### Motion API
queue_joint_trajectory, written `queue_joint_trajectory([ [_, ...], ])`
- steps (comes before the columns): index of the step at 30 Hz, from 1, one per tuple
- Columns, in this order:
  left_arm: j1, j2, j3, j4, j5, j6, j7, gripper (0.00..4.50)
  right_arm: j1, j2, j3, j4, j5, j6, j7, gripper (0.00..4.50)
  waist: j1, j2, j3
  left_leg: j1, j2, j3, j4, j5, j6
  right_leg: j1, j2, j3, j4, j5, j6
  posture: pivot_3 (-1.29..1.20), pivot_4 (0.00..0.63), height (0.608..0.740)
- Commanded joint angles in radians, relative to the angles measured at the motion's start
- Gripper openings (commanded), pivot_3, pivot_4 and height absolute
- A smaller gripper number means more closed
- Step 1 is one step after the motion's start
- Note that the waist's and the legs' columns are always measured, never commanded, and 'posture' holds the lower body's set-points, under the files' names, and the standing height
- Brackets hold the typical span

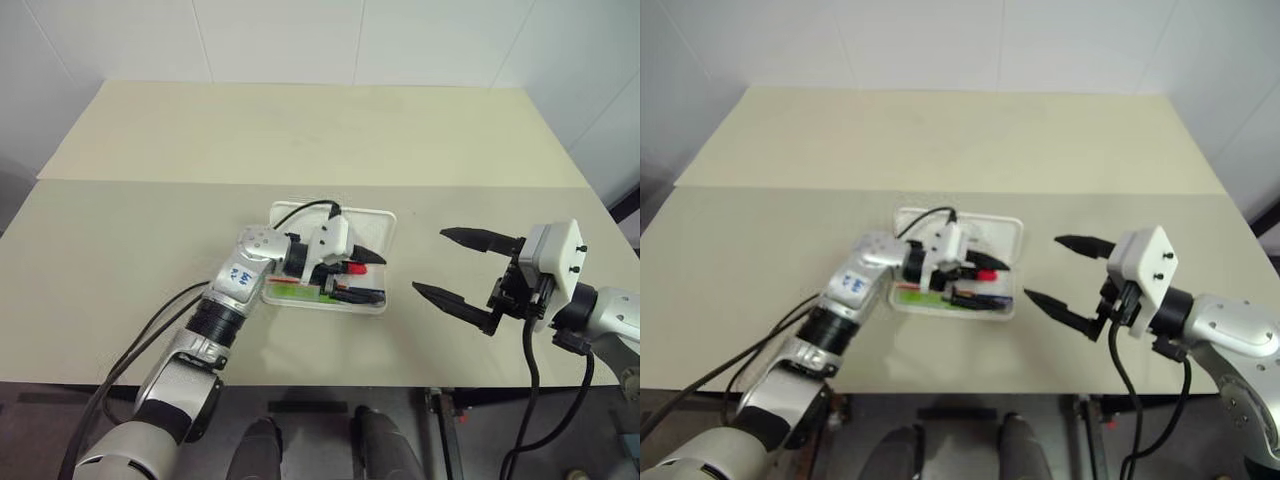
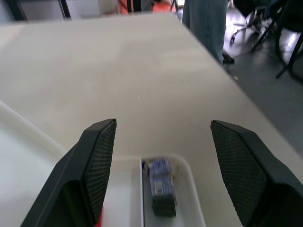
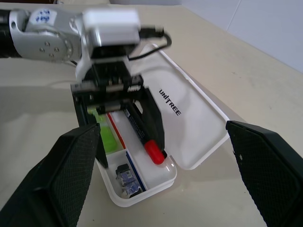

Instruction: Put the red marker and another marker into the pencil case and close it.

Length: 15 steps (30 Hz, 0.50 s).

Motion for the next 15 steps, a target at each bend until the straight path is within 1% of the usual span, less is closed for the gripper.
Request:
queue_joint_trajectory([
  [1, 0.053, 0.034, 0.061, -0.133, -0.092, 0.098, 0.008, 3.33, -0.02, 0.007, 0.005, 0.0, 0.002, -0.027, 0.012, 4.5, -0.002, 0.0, 0.0, 0.0, 0.0, 0.0, 0.0, 0.0, 0.0, 0.0, 0.0, 0.0, 0.0, 0.0, 0.0, 0.0, 0.15, 0.74],
  [3, 0.098, 0.069, 0.11, -0.216, -0.153, 0.171, 0.021, 3.33, -0.026, 0.008, 0.011, 0.01, 0.0, -0.031, 0.022, 4.5, -0.003, 0.0, 0.0, 0.0, 0.0, 0.0, 0.0, 0.0, 0.0, 0.0, 0.0, 0.0, 0.001, 0.0, 0.001, 0.0, 0.15, 0.74],
  [6, 0.156, 0.127, 0.152, -0.297, -0.202, 0.221, 0.017, 3.91, -0.031, 0.008, 0.014, 0.025, 0.003, -0.042, 0.041, 4.5, -0.001, 0.0, 0.0, 0.001, 0.0, -0.001, 0.0, 0.0, 0.0, 0.0, 0.0, 0.0, 0.003, 0.001, 0.003, 0.0, 0.15, 0.74],
  [8, 0.198, 0.179, 0.206, -0.323, -0.22, 0.229, 0.034, 4.47, -0.045, 0.008, 0.023, 0.043, 0.006, -0.047, 0.057, 4.5, -0.001, 0.0, 0.0, 0.001, 0.0, -0.001, 0.001, 0.0, 0.0, 0.0, 0.0, 0.0, 0.003, 0.001, 0.003, 0.0, 0.15, 0.74],
  [9, 0.21, 0.194, 0.22, -0.329, -0.221, 0.225, 0.047, 4.47, -0.049, 0.007, 0.025, 0.05, 0.005, -0.05, 0.065, 4.5, -0.001, 0.0, 0.0, 0.001, 0.0, -0.001, 0.001, 0.0, 0.0, 0.0, 0.0, 0.0, 0.003, 0.0, 0.002, 0.0, 0.15, 0.74],
  [11, 0.233, 0.224, 0.332, -0.322, -0.239, 0.193, 0.119, 4.47, -0.074, 0.009, 0.052, 0.082, -0.009, -0.062, 0.087, 4.5, -0.003, 0.0, 0.0, 0.001, 0.0, -0.001, 0.001, 0.0, 0.0, 0.0, 0.0, 0.0, 0.003, -0.001, -0.001, 0.0, 0.15, 0.74],
  [12, 0.239, 0.231, 0.366, -0.322, -0.25, 0.188, 0.143, 4.47, -0.081, 0.011, 0.06, 0.093, -0.013, -0.068, 0.095, 4.5, -0.004, 0.0, 0.0, 0.001, 0.0, -0.001, 0.001, 0.0, 0.0, 0.0, 0.0, 0.0, 0.003, -0.001, -0.001, 0.0, 0.15, 0.74],
  [15, 0.257, 0.25, 0.441, -0.326, -0.276, 0.18, 0.187, 4.47, -0.102, 0.016, 0.078, 0.123, -0.023, -0.083, 0.112, 4.5, -0.002, 0.0, 0.0, 0.001, 0.0, -0.001, 0.001, 0.001, 0.0, 0.0, 0.0, 0.0, 0.004, -0.001, -0.001, 0.0, 0.15, 0.74],
])
